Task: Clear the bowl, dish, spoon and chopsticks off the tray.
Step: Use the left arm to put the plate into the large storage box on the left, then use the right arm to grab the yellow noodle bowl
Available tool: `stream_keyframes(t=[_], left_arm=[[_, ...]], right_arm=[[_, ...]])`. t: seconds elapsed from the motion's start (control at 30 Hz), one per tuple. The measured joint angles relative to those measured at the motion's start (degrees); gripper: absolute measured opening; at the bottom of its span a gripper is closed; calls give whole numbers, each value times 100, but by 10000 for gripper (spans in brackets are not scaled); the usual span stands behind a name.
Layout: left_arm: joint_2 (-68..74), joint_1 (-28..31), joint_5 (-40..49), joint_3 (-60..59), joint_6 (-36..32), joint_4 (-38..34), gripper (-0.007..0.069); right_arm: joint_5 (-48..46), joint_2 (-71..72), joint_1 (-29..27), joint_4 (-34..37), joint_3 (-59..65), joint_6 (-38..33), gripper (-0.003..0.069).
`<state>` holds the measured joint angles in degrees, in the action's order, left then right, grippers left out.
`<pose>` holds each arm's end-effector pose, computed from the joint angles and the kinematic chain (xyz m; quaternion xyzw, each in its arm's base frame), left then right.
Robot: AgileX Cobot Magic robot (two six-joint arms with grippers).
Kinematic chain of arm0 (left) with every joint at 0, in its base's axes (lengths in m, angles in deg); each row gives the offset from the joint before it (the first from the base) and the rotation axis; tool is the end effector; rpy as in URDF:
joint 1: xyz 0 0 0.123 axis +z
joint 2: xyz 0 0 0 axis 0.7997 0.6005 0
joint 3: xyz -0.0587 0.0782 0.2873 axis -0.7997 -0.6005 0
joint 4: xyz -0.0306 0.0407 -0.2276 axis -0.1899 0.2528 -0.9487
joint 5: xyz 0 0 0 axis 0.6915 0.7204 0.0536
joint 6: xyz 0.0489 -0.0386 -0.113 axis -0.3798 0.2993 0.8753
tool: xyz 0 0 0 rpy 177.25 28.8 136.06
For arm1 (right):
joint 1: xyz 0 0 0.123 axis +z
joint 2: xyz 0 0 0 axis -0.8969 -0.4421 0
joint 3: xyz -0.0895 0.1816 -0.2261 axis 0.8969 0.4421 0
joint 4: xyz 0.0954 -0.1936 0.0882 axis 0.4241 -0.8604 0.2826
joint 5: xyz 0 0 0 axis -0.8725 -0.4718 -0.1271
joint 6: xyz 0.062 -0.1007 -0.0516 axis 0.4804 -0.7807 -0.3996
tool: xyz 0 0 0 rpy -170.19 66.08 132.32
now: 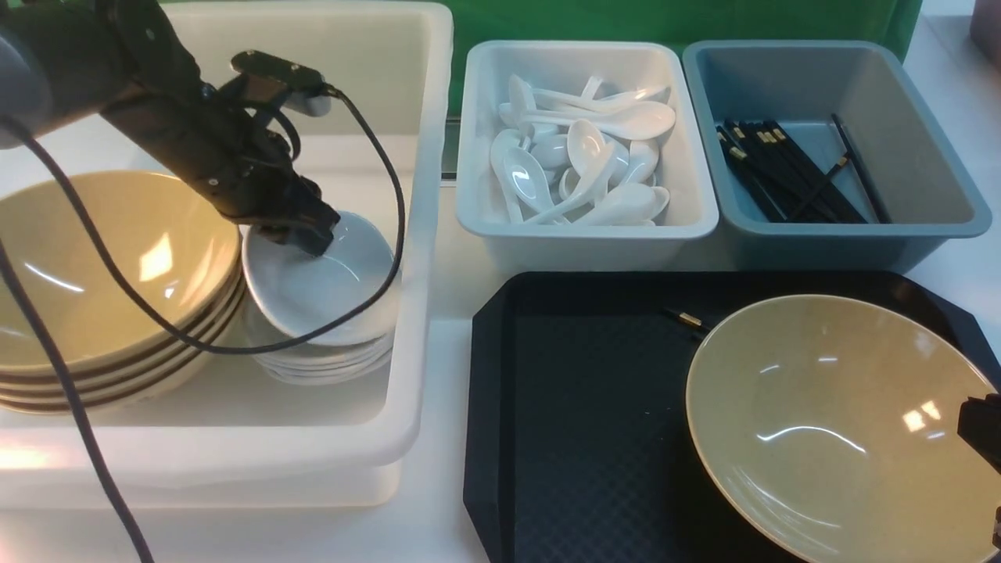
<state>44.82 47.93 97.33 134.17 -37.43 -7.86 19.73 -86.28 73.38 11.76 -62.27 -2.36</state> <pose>0.4025 -0.0667 0.2258 0.2720 0.9366 -0.0818 0.2053 0.1043 0.0330 0.2447 -0.0754 0.8488 0.1093 0.5117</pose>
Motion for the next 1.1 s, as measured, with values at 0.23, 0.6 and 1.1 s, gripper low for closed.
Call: stream_keyframes(t=[0.23, 0.6, 1.1], left_arm=[[-332, -12, -73, -11, 5, 29, 440], [-1257, -12, 511, 68, 190, -317, 203], [-555, -655, 790, -607, 2826, 1714, -9]], right_arm=[[13, 0, 0, 0, 0, 0, 156], [13, 0, 0, 0, 0, 0, 166], [15, 0, 0, 2, 0, 0, 170]])
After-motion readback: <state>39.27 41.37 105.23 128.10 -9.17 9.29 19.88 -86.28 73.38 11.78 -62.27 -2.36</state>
